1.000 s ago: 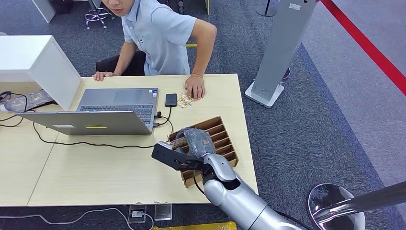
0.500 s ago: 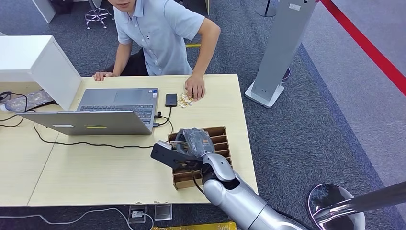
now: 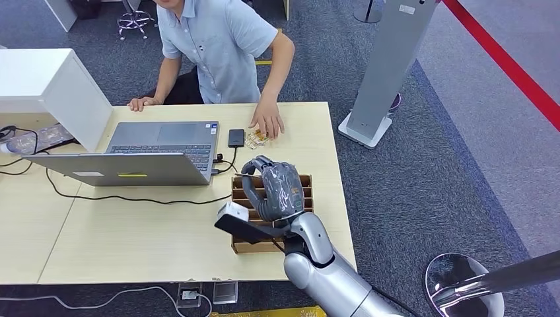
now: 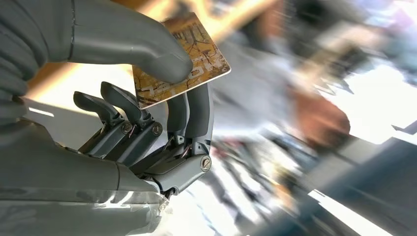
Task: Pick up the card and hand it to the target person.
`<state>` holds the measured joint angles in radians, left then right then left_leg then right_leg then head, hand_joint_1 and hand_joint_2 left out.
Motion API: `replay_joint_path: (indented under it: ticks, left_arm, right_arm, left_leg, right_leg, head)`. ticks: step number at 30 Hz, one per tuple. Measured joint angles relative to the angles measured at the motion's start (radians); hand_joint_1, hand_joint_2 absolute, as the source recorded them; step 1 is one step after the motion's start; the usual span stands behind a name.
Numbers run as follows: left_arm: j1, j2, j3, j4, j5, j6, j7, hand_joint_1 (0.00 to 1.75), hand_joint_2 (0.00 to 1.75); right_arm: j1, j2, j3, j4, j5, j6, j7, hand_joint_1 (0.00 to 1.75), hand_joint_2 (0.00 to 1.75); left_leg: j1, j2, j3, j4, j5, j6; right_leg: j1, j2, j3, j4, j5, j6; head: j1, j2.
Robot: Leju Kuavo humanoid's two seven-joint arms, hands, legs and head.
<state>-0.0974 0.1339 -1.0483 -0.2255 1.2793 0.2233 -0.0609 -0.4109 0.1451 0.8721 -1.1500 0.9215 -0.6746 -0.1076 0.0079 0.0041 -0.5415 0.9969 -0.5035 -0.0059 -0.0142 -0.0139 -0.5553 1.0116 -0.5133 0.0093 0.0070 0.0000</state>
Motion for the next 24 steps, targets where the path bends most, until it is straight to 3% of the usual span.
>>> replay_joint_path:
  ticks: [3, 5, 8, 10, 12, 18, 24]
  left_arm:
    - [0.002, 0.0, 0.0, 0.0, 0.0, 0.005, 0.0, 0.0, 1.75]
    - [0.003, 0.0, 0.0, 0.0, 0.0, 0.007, 0.0, 0.0, 1.75]
    - [0.003, 0.0, 0.0, 0.0, 0.0, 0.008, 0.0, 0.0, 1.75]
    - [0.003, 0.0, 0.0, 0.0, 0.0, 0.011, 0.0, 0.0, 1.75]
    - [0.003, 0.0, 0.001, 0.0, 0.0, 0.013, 0.001, 0.0, 1.75]
    - [-0.001, 0.0, 0.001, 0.0, -0.013, 0.004, 0.003, 0.0, 1.75]
    - [-0.003, 0.0, 0.0, 0.0, -0.04, -0.012, 0.0, 0.0, 1.75]
  right_arm:
    - [0.095, 0.045, -0.106, -0.09, 0.015, -0.021, -0.337, 1.75, 1.75]
    - [0.152, 0.083, -0.186, -0.143, -0.014, -0.022, -0.509, 1.75, 1.75]
    - [0.199, 0.118, -0.272, -0.195, -0.038, -0.023, -0.568, 1.75, 1.75]
    - [0.21, 0.128, -0.31, -0.209, -0.042, -0.024, -0.521, 1.75, 1.75]
    - [0.206, 0.13, -0.328, -0.207, -0.049, -0.023, -0.417, 1.75, 1.75]
    - [0.037, 0.106, -0.265, -0.083, -0.26, 0.018, 0.036, 1.75, 1.75]
    - [-0.169, 0.092, -0.176, 0.11, -0.377, 0.08, 0.15, 1.75, 1.75]
  left_leg:
    - [0.0, 0.0, 0.0, 0.0, 0.0, 0.0]
    - [0.0, 0.0, 0.0, 0.0, 0.0, 0.0]
    - [0.0, 0.0, 0.0, 0.0, 0.0, 0.0]
    - [0.0, 0.0, 0.0, 0.0, 0.0, 0.0]
    - [0.0, 0.0, 0.0, 0.0, 0.0, 0.0]
    - [0.0, 0.0, -0.001, 0.0, 0.003, -0.001]
    - [0.0, 0.0, -0.001, 0.0, 0.003, -0.001]
  right_leg:
    - [0.0, 0.0, 0.0, 0.0, 0.0, 0.0]
    - [0.0, 0.0, 0.0, 0.0, -0.001, -0.001]
    - [0.0, 0.0, 0.0, 0.0, -0.001, -0.001]
    - [0.0, 0.0, 0.001, 0.0, 0.0, -0.001]
    - [0.0, 0.0, 0.001, 0.0, 0.0, -0.001]
    - [0.0, 0.0, 0.0, 0.0, 0.003, -0.002]
    - [0.0, 0.0, 0.0, 0.001, 0.003, -0.002]
  head:
    - [-0.001, 0.0]
    - [-0.002, 0.0]
    - [-0.002, 0.0]
    - [-0.002, 0.0]
    - [0.0, 0.0]
    - [0.001, 0.0]
    - [-0.002, 0.0]
